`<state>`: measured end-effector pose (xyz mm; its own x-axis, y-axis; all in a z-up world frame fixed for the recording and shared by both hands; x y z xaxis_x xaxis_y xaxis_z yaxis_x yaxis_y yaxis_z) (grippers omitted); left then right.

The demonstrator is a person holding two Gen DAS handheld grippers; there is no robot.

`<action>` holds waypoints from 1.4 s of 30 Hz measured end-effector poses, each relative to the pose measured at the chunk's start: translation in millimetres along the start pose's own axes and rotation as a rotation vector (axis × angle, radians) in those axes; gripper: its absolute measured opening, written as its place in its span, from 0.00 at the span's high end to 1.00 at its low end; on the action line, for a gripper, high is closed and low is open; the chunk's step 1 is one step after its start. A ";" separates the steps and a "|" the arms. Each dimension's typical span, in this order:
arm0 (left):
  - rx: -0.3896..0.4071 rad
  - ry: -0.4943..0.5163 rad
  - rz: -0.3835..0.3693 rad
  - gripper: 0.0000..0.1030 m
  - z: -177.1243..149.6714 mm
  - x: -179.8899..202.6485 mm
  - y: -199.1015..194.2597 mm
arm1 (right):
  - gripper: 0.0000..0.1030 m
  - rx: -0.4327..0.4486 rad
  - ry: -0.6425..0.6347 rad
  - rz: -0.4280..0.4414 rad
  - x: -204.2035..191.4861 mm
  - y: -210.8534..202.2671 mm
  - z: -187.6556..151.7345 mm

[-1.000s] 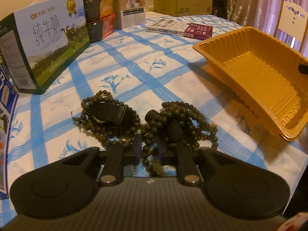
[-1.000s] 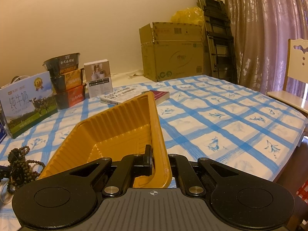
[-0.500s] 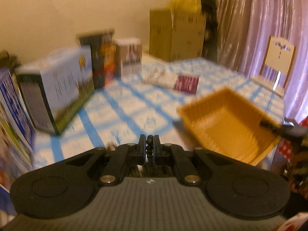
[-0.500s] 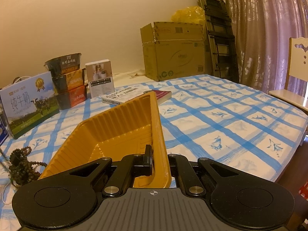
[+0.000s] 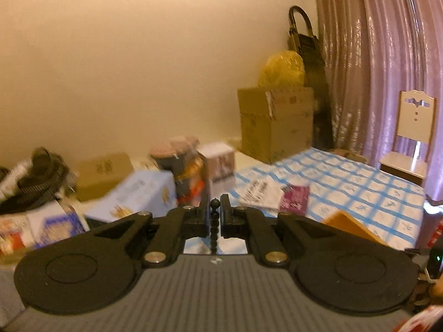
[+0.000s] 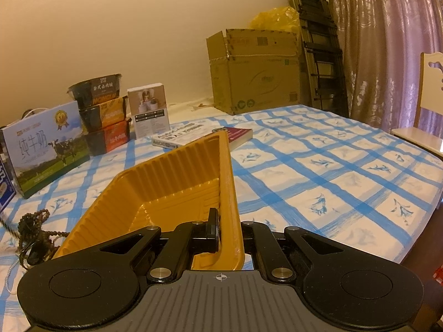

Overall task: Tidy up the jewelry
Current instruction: 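Lift the dark bead strand high with the left tool to untangle it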

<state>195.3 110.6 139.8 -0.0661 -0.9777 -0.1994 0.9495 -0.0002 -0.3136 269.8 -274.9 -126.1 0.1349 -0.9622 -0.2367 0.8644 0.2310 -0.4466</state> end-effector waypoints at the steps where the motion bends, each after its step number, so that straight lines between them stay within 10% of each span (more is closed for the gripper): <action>1: 0.011 0.010 0.011 0.94 7.0 -3.5 -5.1 | 0.95 -0.001 -0.002 0.001 -0.7 0.1 0.0; 16: 0.141 0.131 0.039 0.94 105.7 3.3 -27.8 | 0.95 -0.012 -0.009 0.023 -7.5 1.6 1.1; 33: 0.304 0.101 -0.265 0.94 167.3 97.5 -29.7 | 0.95 -0.024 -0.013 0.049 -20.8 3.9 0.6; 42: 0.140 0.056 -0.470 0.94 115.9 168.7 34.5 | 0.95 -0.017 -0.010 0.060 -23.2 3.4 2.6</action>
<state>252.4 -78.7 202.9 -0.5098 -0.8523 -0.1170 0.8450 -0.4706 -0.2541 270.8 -252.2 -119.9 0.1909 -0.9480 -0.2547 0.8464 0.2904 -0.4464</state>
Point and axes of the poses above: each gripper's, at about its wrist camera, not at the fingertips, and y roughly the way its jaws point, x to its right, z to its top, the point moved 7 cm from there along y, roughly the way its jaws point, and after that the axes turned 7 degrees about y, right-handed, at the moved point
